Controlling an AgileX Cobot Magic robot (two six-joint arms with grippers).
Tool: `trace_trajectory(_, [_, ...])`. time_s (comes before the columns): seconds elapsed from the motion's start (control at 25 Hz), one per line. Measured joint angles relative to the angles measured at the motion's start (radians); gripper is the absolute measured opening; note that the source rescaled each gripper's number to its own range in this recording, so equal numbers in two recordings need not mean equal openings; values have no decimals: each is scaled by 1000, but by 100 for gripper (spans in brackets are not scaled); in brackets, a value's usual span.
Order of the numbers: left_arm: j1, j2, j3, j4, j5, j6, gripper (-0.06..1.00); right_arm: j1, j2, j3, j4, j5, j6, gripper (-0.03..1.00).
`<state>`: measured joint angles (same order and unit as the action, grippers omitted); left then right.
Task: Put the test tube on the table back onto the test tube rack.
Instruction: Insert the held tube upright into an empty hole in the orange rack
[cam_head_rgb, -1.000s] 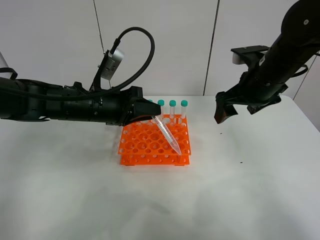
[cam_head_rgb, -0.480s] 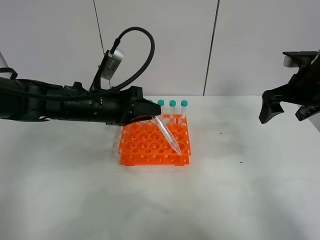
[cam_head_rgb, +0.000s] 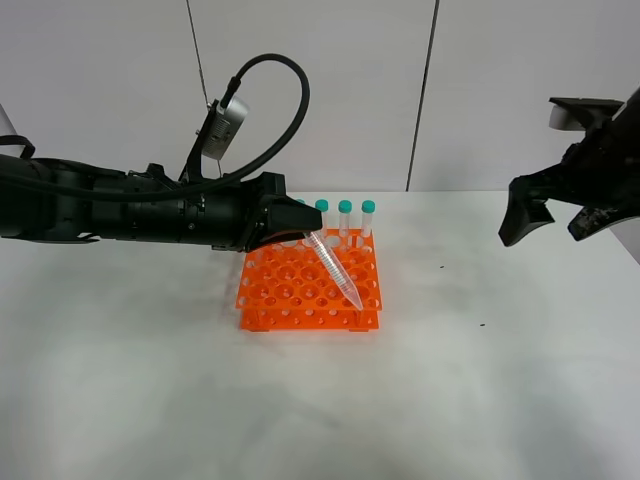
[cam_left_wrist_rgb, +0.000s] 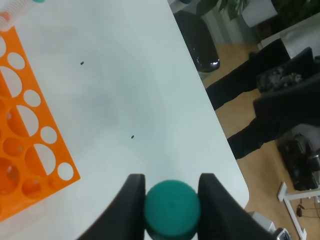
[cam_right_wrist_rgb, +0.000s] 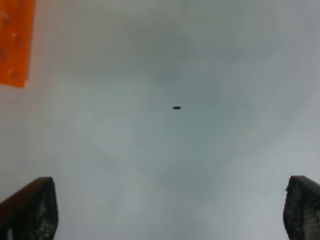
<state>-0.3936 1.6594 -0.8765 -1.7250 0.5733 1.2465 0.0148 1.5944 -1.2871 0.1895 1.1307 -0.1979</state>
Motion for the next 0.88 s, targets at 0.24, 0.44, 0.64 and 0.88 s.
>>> trace_trajectory(0.24, [0,0,0,0,0,0,0,42,0,0,-66,0,46,100])
trace_trajectory(0.44, [0,0,0,0,0,0,0,36,-3,0,-98,51,63,98])
trace_trajectory(0.64, [0,0,0,0,0,0,0,36,-114,79,-105,72,77,98])
trace_trajectory(0.88, [0,0,0,0,0,0,0,36,-441,345,-105,76,85,97])
